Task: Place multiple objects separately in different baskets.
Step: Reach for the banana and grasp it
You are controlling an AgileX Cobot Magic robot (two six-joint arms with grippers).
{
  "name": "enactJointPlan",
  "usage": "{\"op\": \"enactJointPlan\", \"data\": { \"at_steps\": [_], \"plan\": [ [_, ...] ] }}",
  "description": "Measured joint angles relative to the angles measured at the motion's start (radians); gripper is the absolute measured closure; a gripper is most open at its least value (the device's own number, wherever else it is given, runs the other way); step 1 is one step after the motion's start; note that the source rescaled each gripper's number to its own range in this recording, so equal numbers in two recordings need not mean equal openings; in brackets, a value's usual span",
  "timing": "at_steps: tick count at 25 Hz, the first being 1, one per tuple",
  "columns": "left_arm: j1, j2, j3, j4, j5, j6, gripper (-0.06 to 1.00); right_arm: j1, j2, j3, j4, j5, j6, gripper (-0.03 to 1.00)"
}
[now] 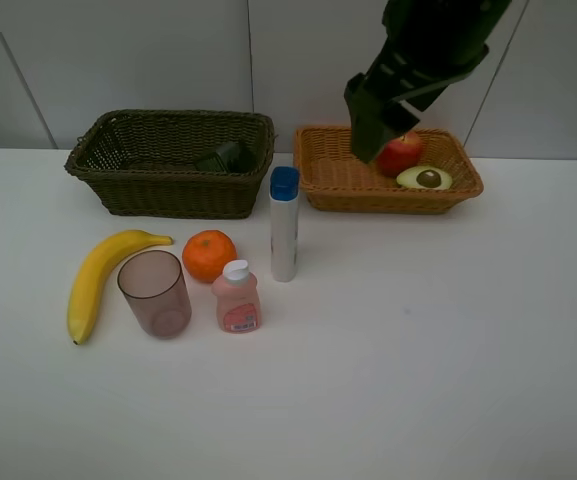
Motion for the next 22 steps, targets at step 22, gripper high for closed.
{"op": "enactJointPlan", "data": {
  "at_steps": [22],
  "plan": [
    [0.000,0.000,0.000,0.000,0.000,0.000,-0.06,-0.563,-1.068,0.738,0.072,0.006,0.124,0.15]
  ]
}}
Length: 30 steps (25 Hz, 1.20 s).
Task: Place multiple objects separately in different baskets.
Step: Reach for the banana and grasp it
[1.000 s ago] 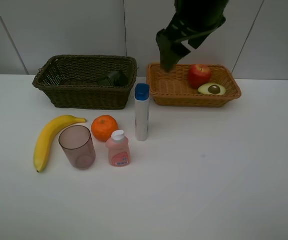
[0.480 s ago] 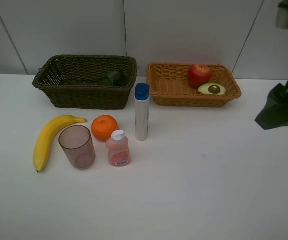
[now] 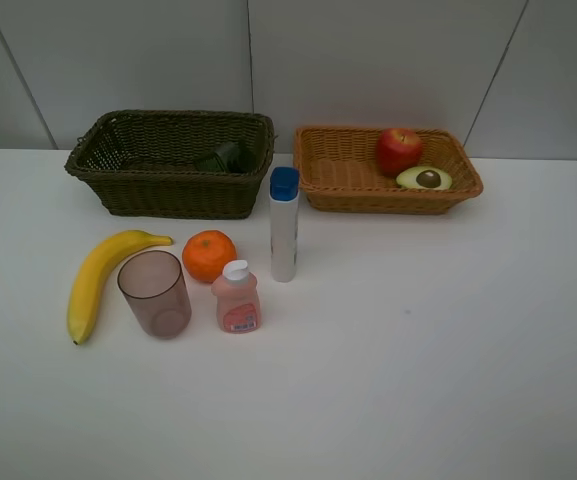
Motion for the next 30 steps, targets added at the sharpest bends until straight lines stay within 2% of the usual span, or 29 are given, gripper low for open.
{"op": "enactJointPlan", "data": {
  "at_steps": [4,8,12,15,30],
  "plan": [
    [0.000,0.000,0.000,0.000,0.000,0.000,-0.06,-0.109,-0.153,0.052,0.060,-0.010,0.004,0.15],
    [0.000,0.000,0.000,0.000,0.000,0.000,-0.06,-0.160,-0.263,0.102,0.093,-0.053,-0.002,0.15],
    [0.000,0.000,0.000,0.000,0.000,0.000,-0.06,-0.164,-0.365,0.167,0.115,-0.133,-0.016,0.15],
    [0.000,0.000,0.000,0.000,0.000,0.000,-0.06,-0.165,-0.444,0.200,0.119,-0.157,-0.019,0.15],
    [0.000,0.000,0.000,0.000,0.000,0.000,-0.06,-0.171,-0.491,0.205,0.109,-0.164,0.003,0.15]
  ]
}}
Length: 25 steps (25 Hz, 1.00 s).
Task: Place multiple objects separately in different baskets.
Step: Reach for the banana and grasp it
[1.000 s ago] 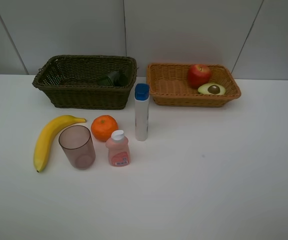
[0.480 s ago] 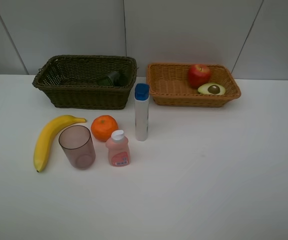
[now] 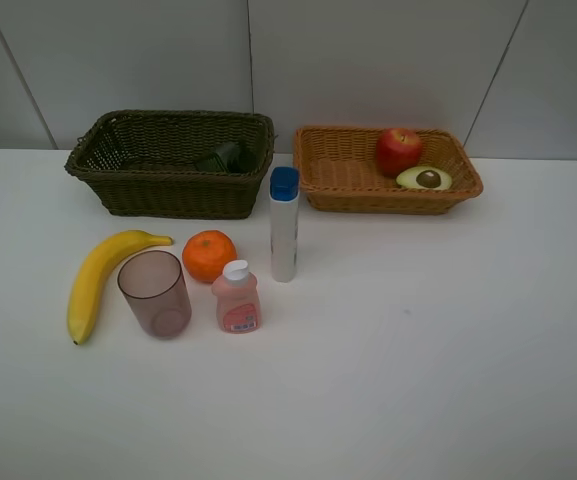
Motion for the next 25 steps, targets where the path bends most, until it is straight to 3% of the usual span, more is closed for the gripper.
{"op": "enactJointPlan", "data": {
  "at_steps": [25],
  "plan": [
    [0.000,0.000,0.000,0.000,0.000,0.000,-0.06,0.000,0.000,0.000,0.000,0.000,0.004,0.15]
  ]
}}
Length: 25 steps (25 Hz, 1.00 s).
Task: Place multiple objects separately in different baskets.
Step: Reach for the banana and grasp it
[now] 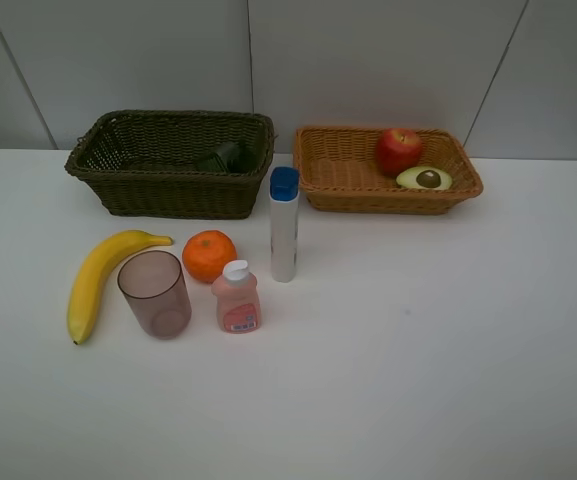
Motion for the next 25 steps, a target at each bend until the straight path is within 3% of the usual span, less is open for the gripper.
{"op": "enactJointPlan", "data": {
  "at_steps": [10,25],
  "plan": [
    [0.000,0.027,-0.012,0.019,0.007,0.000,-0.06,0.000,0.000,0.000,-0.001,0.000,0.000,0.15],
    [0.000,0.717,-0.309,0.016,-0.020,0.000,-0.06,0.000,0.000,0.000,-0.001,-0.001,0.000,0.15]
  ]
}}
